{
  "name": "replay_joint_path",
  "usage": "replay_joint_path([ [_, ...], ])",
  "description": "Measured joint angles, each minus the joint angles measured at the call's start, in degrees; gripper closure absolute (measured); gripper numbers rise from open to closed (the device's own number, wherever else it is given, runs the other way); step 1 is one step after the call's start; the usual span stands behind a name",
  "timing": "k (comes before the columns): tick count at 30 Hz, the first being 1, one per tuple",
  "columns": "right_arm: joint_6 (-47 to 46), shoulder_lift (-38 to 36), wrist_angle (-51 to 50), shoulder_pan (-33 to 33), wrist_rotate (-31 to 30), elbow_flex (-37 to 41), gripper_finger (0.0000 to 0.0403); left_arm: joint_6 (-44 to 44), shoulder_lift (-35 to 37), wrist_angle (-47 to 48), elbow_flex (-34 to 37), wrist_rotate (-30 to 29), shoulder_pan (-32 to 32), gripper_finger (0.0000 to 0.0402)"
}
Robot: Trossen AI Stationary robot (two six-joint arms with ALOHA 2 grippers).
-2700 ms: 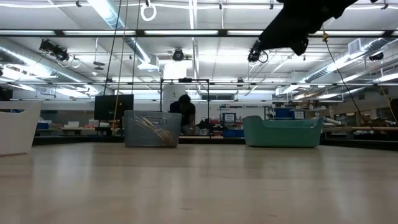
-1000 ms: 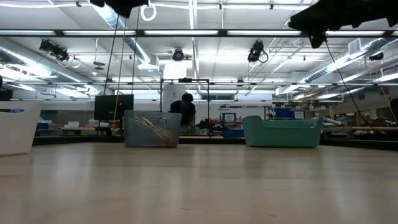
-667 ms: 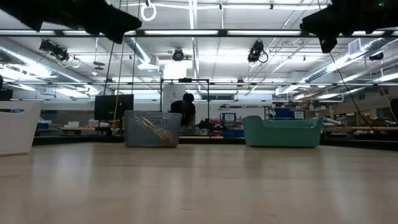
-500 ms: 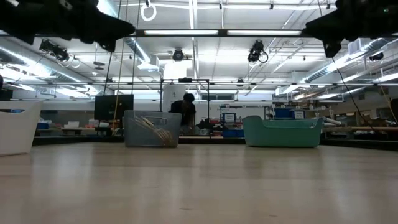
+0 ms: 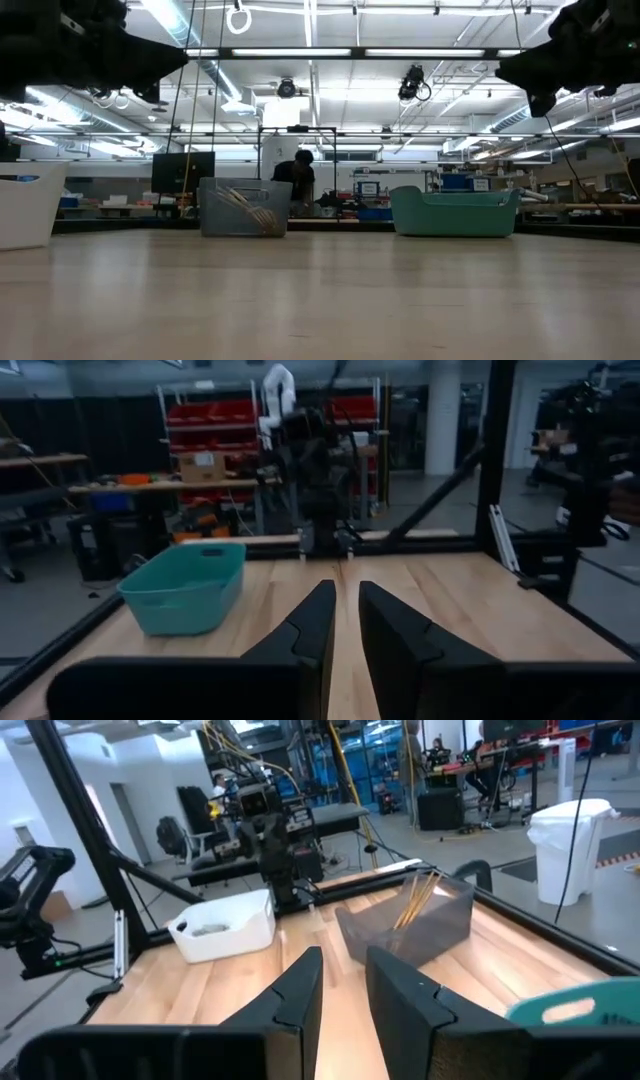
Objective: Sort silverware by color (type)
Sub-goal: Return to Home Position
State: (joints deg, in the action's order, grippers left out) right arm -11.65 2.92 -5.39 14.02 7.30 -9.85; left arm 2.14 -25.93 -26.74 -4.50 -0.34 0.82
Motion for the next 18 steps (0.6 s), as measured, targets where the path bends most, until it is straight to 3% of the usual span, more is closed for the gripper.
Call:
replay_joint_path([
  [7,-0.4,-2.7,-3.3,0.0,0.0,0.0,0.0312,0.1,7.6,0.7,4.0,-1.8,0.0,0.0345],
  [18,-5.4,-2.8,14.4,0.0,-1.6,9.1,0.0312,1.5,13.7,6.2,4.0,-2.0,-0.1,0.0374],
])
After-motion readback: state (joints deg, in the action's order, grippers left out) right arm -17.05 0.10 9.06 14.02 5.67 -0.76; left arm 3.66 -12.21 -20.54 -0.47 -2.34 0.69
